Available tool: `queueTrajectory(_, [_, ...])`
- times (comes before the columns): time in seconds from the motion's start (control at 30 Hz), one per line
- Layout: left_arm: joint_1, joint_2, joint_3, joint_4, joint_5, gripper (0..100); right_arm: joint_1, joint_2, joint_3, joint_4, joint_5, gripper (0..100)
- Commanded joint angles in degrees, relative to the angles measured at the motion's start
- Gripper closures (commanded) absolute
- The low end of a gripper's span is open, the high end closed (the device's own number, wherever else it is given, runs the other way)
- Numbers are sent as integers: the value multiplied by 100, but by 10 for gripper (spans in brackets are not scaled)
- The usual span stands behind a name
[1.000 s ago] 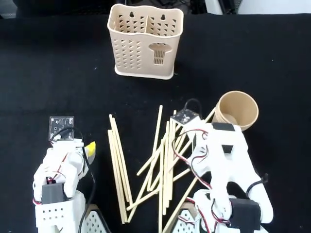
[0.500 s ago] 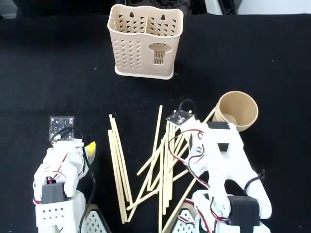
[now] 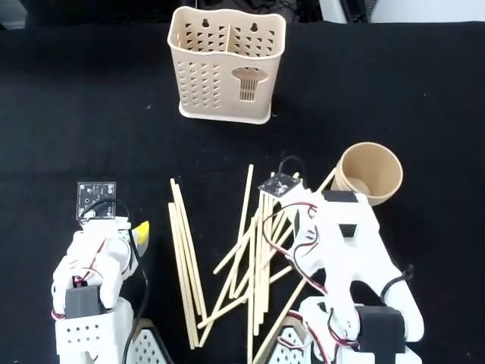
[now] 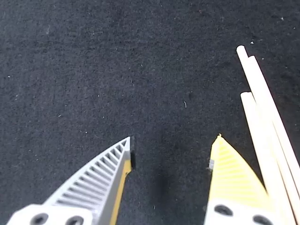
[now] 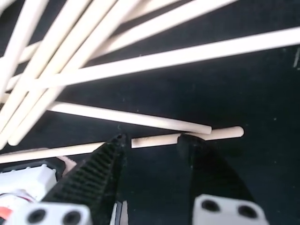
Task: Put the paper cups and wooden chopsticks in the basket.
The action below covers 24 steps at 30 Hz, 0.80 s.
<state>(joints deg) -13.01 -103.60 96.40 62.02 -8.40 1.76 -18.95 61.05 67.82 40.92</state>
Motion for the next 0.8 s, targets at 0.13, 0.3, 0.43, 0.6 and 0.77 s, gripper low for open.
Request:
queueTrajectory(0.13, [84,-44,92,-18,-9,725,-387,110,84,-273,-35,773])
queueTrajectory(0.3, [84,-44,92,-26,-9,725,-897,110,171,-325,-35,851])
queueTrajectory(0.43, [84,-44,92,-26,-9,725,-1064,66,163,-299,-35,940])
queueTrajectory(0.6, [84,-44,92,-26,-9,725,-1055,57,-40,-281,-35,962])
queueTrajectory(0.77, [84,-44,92,-26,-9,725,-1073,57,-356,-18,-308,962])
